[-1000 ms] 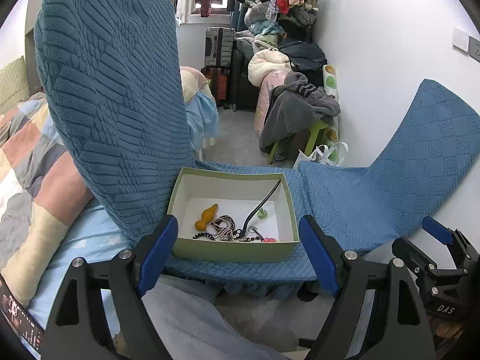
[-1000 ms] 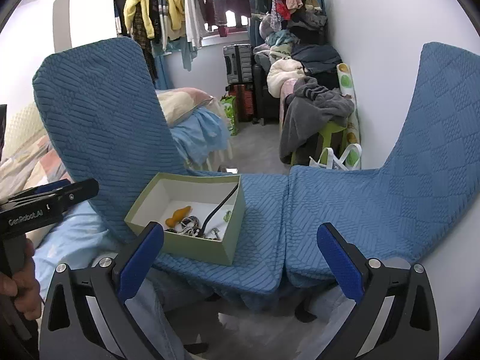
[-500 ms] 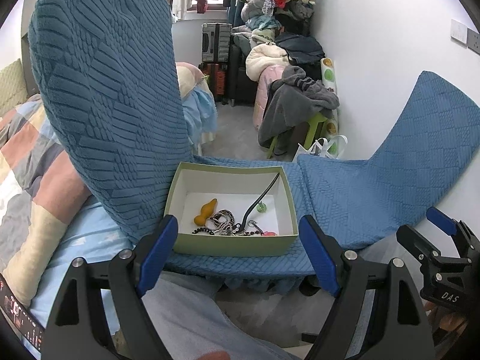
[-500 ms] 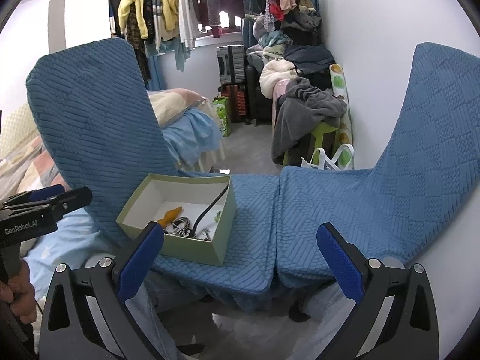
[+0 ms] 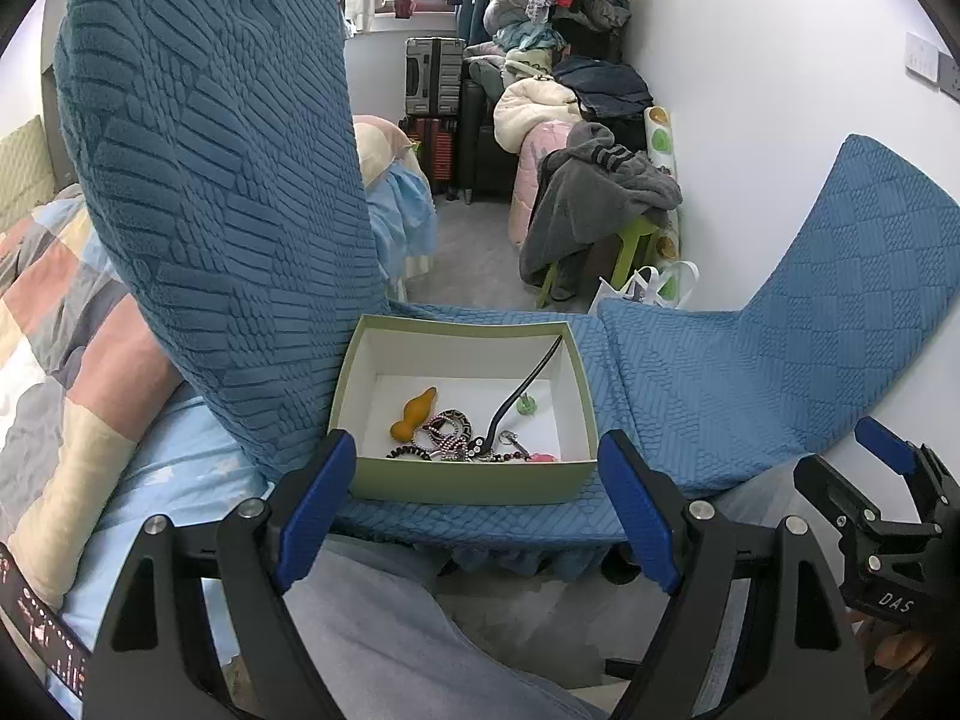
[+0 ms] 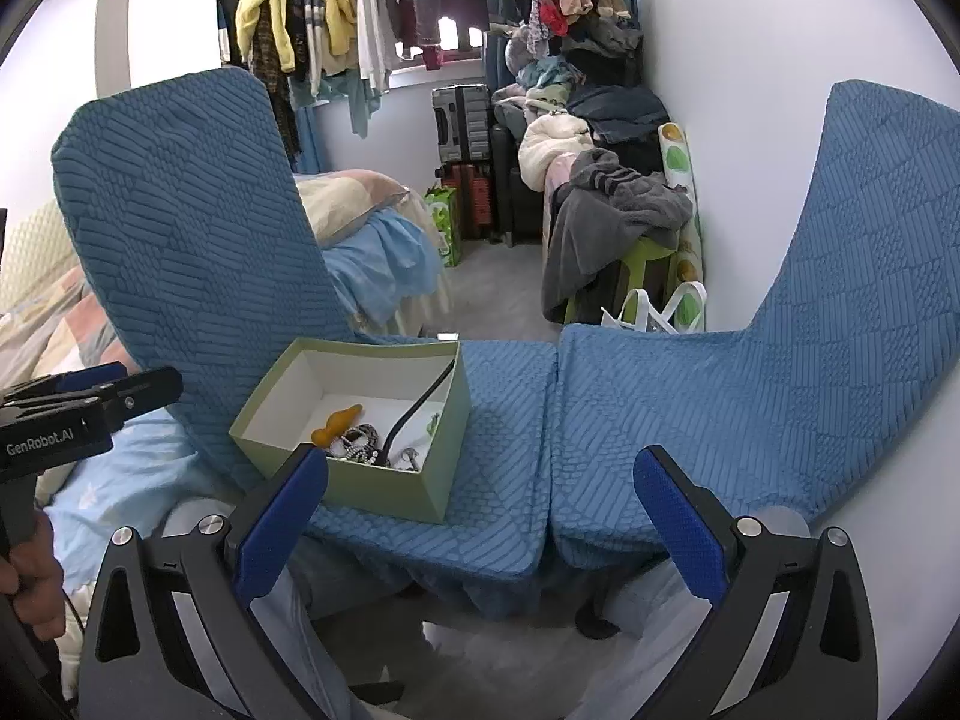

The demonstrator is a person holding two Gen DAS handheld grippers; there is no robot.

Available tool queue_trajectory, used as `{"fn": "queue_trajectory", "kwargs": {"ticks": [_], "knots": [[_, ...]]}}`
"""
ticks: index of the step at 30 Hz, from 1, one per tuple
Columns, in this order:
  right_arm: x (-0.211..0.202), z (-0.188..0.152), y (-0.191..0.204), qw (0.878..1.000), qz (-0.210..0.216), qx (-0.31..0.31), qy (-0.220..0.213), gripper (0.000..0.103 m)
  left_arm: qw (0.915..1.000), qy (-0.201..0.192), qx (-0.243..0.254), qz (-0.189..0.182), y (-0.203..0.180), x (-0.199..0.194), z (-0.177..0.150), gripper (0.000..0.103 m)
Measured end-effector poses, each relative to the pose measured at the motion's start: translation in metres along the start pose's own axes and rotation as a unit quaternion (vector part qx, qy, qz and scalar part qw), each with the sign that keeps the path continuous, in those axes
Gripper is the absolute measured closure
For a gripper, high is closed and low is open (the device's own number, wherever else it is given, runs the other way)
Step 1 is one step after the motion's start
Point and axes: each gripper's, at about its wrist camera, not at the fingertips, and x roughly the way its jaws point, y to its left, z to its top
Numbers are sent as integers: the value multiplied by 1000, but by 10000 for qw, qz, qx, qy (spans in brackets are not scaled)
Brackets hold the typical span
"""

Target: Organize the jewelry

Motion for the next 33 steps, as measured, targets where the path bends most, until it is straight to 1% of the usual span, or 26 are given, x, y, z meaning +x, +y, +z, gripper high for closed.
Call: {"fn": "queue_trajectory", "kwargs": {"ticks": [5,22,33], "knots": [[-2,0,0,10000,-9,0,-36,1,10000,-12,78,51,-2,0,-1,20],[-1,-4,2,10000,-63,-38,-43,1,10000,1,67,40,1,3,-3,20],[-2,-4,3,9999,-82,-78,-85,1,9998,26,100,155,3,0,-6,20]]}}
